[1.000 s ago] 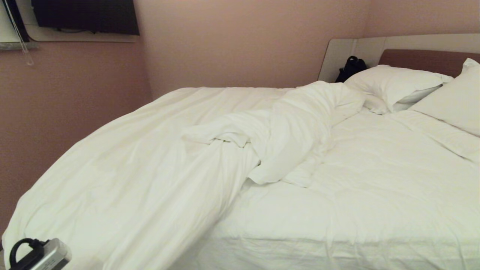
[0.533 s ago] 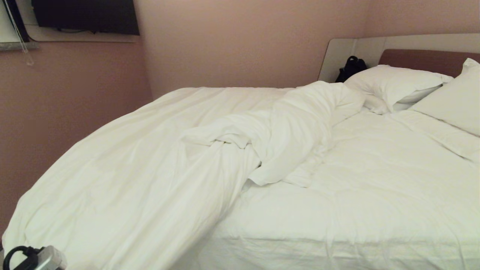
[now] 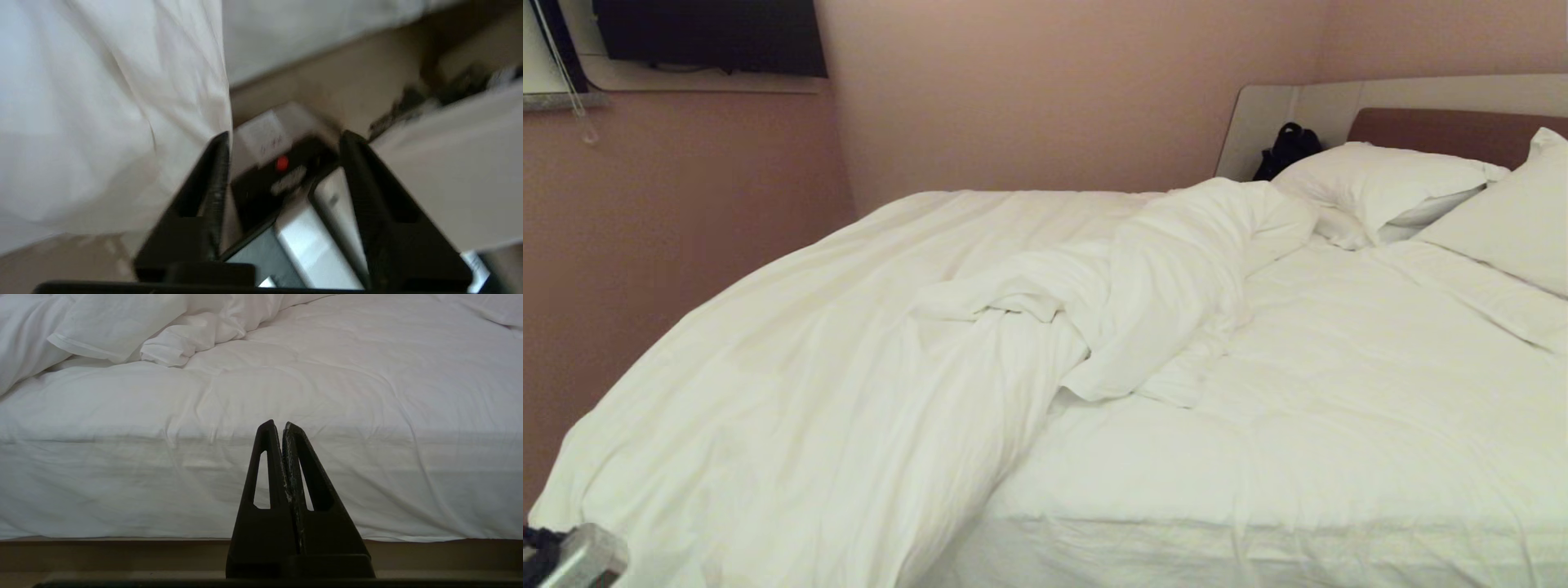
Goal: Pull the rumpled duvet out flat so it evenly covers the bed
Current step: Flatten the corners of the folded blanket
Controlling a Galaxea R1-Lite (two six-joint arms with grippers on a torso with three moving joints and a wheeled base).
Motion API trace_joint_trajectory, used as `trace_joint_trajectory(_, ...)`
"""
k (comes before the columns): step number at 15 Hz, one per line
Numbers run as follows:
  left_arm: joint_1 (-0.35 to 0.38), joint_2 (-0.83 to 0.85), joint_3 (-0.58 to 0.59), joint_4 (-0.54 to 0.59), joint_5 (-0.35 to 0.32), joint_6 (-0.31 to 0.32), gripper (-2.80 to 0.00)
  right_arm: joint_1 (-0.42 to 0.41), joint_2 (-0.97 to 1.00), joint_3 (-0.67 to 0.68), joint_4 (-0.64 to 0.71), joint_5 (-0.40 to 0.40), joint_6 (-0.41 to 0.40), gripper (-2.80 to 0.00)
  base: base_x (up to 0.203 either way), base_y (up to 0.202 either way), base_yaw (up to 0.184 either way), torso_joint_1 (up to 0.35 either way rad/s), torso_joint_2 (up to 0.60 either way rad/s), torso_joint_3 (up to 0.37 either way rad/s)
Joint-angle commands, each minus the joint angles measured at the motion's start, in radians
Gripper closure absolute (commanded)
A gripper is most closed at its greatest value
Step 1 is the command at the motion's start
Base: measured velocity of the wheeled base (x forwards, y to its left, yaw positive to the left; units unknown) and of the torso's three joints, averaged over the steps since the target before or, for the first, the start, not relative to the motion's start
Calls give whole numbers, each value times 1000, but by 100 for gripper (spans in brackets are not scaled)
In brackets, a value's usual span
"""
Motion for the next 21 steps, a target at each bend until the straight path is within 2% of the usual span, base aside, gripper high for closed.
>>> trace_joint_trajectory(1,3,-67,-94,-4,35,-146,-280,0,0,0,-1,0,0,0,0,0,0,0,0,0)
trace_joint_trajectory(3,5,-54,-216,-11,205,-249,-280,0,0,0,-1,1,0,0,0,0,0,0,0,0)
trace_joint_trajectory(5,13,36,-341,-11,421,-321,-280,0,0,0,-1,0,0,0,0,0,0,0,0,0)
trace_joint_trajectory(7,62,181,-430,-13,607,-365,-280,0,0,0,-1,0,0,0,0,0,0,0,0,0)
trace_joint_trajectory(8,122,258,-472,-16,661,-377,-280,0,0,0,-1,0,0,0,0,0,0,0,0,0)
trace_joint_trajectory(10,247,414,-556,-19,712,-390,-280,0,0,0,-1,0,0,0,0,0,0,0,0,0)
trace_joint_trajectory(11,314,485,-599,-20,725,-394,0,0,0,0,-1,0,0,0,0,0,0,0,0,0)
trace_joint_trajectory(14,481,620,-707,-21,737,-388,0,0,0,0,-1,0,0,0,0,0,0,0,0,0)
trace_joint_trajectory(16,577,732,-754,-24,714,-336,0,0,0,0,-1,0,0,0,0,0,0,0,0,0)
trace_joint_trajectory(19,742,908,-813,-107,579,-236,0,0,0,0,-1,0,0,0,0,0,0,0,0,0)
trace_joint_trajectory(21,858,1035,-877,-150,434,-146,0,0,0,0,-1,0,0,0,0,0,0,0,0,0)
